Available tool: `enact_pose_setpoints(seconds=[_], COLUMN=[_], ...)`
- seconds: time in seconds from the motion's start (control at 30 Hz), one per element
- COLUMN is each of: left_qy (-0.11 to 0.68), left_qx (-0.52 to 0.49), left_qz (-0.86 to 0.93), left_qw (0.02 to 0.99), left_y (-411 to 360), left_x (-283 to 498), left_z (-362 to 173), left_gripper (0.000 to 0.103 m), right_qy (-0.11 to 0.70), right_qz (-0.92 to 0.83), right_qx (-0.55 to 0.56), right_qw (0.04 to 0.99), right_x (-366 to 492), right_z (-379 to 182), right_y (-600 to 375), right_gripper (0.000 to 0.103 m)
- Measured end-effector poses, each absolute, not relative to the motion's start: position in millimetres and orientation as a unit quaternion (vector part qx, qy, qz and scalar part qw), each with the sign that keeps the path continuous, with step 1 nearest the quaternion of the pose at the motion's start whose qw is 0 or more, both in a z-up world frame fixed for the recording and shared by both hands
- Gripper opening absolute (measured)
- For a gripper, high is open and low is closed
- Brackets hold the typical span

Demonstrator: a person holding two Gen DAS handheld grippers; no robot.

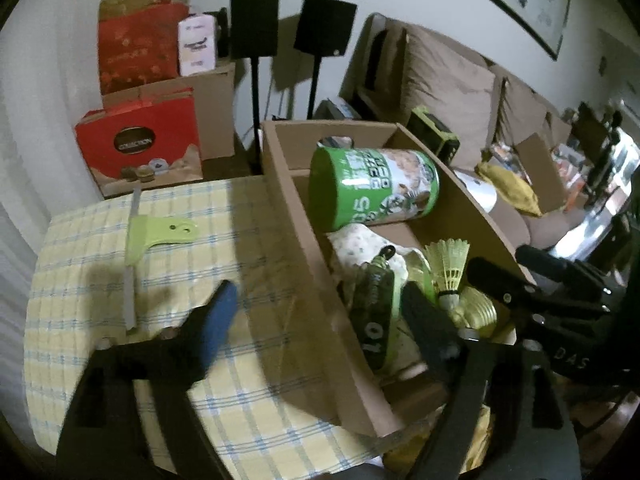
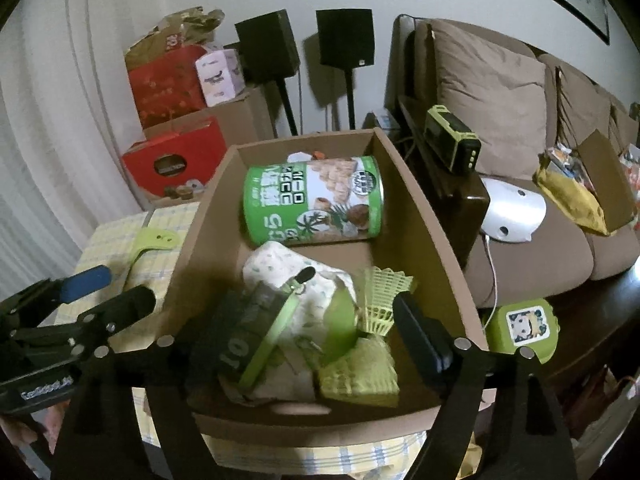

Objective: Organize objects
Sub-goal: 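Withdraw both grippers from the box and move toward the green scraper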

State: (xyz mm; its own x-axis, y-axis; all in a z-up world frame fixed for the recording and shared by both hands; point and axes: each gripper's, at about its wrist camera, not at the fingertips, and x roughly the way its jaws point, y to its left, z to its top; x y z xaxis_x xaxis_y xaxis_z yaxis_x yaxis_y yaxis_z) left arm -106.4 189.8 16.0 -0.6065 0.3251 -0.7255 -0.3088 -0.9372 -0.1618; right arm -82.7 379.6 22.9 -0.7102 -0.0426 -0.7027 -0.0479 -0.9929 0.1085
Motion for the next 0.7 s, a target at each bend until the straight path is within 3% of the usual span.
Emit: enact_pose_setpoints(seconds=[0.17,0.7], left_qy=[-0.016,-0.004], left_qx=[-0.402,-0.382], left_qz=[0.9,0.916], left_qw=[0.167,0.121], left_y=[174,125], left_x=[-106,-98], left_z=[19,31], left_gripper=[0.091,0.103], right_qy=[0.06,0.022], right_qz=[0.924,0.931], right_qx=[-0.379,-0.363], right_qw=[-0.001,-0.018], right_x=[-81,-80], right_z=[25,39], right_y=[373,323], right_gripper=[0.102,0.102])
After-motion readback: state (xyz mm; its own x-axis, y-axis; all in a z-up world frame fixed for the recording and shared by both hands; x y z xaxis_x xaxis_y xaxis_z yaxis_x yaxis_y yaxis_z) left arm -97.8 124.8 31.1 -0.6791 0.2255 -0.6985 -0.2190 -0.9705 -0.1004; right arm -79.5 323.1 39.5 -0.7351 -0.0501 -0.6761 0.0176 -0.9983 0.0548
